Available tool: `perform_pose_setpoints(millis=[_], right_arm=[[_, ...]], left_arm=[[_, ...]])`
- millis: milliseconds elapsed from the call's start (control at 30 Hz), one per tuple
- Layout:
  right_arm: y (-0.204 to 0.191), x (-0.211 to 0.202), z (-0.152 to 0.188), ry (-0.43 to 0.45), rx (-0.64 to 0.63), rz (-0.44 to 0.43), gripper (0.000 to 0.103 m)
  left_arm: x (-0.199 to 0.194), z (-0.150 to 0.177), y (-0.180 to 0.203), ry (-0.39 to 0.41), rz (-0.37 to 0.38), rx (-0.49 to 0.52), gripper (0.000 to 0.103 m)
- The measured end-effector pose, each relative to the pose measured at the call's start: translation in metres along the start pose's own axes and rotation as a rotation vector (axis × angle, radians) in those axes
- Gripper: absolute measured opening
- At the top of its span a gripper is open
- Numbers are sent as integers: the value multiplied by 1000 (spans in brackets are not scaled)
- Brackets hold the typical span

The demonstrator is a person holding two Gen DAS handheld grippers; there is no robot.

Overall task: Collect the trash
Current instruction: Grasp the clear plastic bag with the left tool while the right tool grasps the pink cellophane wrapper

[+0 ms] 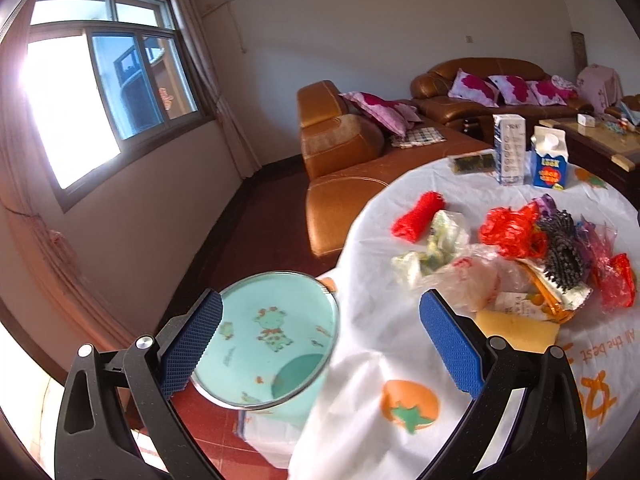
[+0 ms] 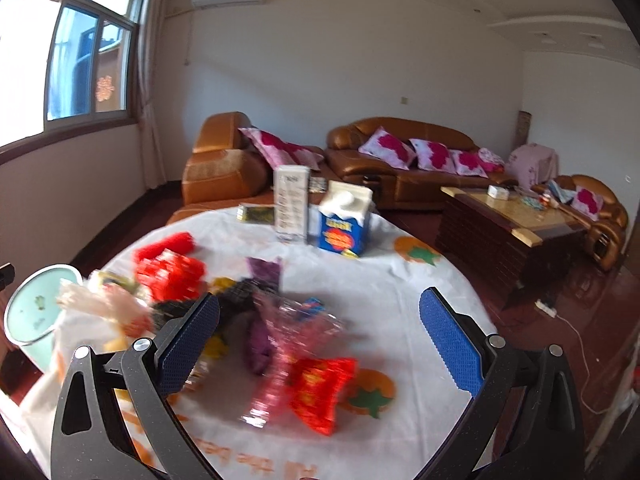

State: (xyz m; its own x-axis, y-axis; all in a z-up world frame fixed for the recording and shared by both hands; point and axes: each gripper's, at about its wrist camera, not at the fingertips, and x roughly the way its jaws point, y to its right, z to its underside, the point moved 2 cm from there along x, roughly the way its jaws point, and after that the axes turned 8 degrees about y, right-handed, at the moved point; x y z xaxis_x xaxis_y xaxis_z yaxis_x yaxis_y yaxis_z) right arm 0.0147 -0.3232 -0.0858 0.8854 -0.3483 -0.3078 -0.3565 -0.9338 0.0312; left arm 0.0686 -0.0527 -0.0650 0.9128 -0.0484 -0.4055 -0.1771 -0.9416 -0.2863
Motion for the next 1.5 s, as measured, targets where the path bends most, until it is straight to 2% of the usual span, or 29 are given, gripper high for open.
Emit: perform_pose_setpoints(millis=[167,367,400,433,500,533,600,633,733,800,1000,1167,1333,1500], right_arm=[[29,13,23,-45,30,46,98],[44,25,41,-80,60,60,98],[44,27,44,-84,56,58,98],[43,29,46,-88,54,55,98],[41,31,49,-95,51,49,98],[41,32,50,-97,49,46,98],[39,32,53,-103,46,42,98],[39,32,54,-105,45,42,98],[40,30,54,-103,45,44,98],[40,29,54,-99,47,45,98],[41,29,52,-94,50,49,98],[57,27,52,-103,74,76,98],[68,25,54,-117,111,82,98],[52,21,56,-125,93,39,98]], left_arm=[[22,1,37,-19,36,25,97],[65,16,64,-120,65,7,96],[70,18,67,-129,71,7,88],[74,19,70,-135,79,9,74],[78,22,74,-152,115,4,59],[79,22,75,-154,127,6,47],[79,23,78,-152,142,12,38],[78,23,78,-148,147,18,26],[74,21,74,-141,172,11,18],[69,17,72,-122,178,17,15],[37,-2,60,-37,200,6,13],[14,-15,43,27,182,15,13],[2,-6,27,38,149,24,13],[6,11,16,13,127,27,13]])
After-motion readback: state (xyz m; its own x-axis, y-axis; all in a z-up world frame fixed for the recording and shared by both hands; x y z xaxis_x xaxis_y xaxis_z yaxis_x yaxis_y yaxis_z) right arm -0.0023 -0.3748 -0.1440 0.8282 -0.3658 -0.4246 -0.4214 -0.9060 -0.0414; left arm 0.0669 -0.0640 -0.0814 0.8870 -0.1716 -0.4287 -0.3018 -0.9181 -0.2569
